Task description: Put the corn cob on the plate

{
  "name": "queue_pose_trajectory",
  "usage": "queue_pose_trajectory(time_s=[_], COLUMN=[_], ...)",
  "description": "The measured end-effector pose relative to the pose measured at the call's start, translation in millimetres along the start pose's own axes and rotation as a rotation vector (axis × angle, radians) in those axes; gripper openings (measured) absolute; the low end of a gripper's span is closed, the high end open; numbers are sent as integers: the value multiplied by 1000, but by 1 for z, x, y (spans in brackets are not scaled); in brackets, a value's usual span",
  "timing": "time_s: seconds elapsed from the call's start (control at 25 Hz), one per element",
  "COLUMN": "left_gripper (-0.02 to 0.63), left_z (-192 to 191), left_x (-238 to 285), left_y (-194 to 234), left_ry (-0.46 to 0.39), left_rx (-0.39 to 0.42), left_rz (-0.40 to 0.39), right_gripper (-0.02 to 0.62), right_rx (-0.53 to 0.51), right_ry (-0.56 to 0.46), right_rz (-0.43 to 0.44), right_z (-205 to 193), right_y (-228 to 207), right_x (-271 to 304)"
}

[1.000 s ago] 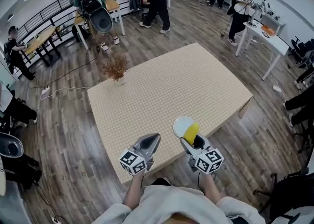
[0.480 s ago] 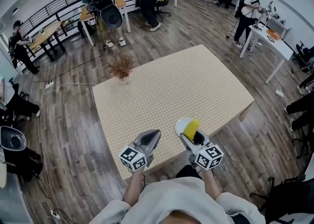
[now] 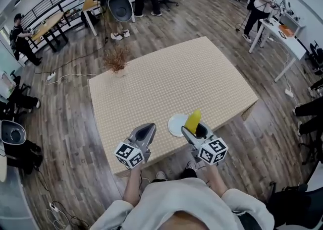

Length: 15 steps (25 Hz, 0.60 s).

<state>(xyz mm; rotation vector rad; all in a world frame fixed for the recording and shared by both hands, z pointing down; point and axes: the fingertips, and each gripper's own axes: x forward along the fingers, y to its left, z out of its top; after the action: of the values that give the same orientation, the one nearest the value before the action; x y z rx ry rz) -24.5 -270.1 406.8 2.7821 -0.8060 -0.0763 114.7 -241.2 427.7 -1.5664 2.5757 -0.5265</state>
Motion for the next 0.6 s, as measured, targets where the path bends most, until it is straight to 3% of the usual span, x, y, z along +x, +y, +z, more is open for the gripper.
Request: queue_pose_trajectory(time_s=[0.32, 0.6], left_gripper=[8, 8], left_z=[-19, -63], left_x=[28, 33], left_y=[-21, -21], left_ry=[17, 96], left_rx=[-24, -93], left_rz=[37, 34], right_gripper=[256, 256], right_rx=[14, 87], right_ry=[44, 127], right_rz=[-1, -35], right_z=[-3, -50], right_y=[-42, -53], right_x=[-23, -31])
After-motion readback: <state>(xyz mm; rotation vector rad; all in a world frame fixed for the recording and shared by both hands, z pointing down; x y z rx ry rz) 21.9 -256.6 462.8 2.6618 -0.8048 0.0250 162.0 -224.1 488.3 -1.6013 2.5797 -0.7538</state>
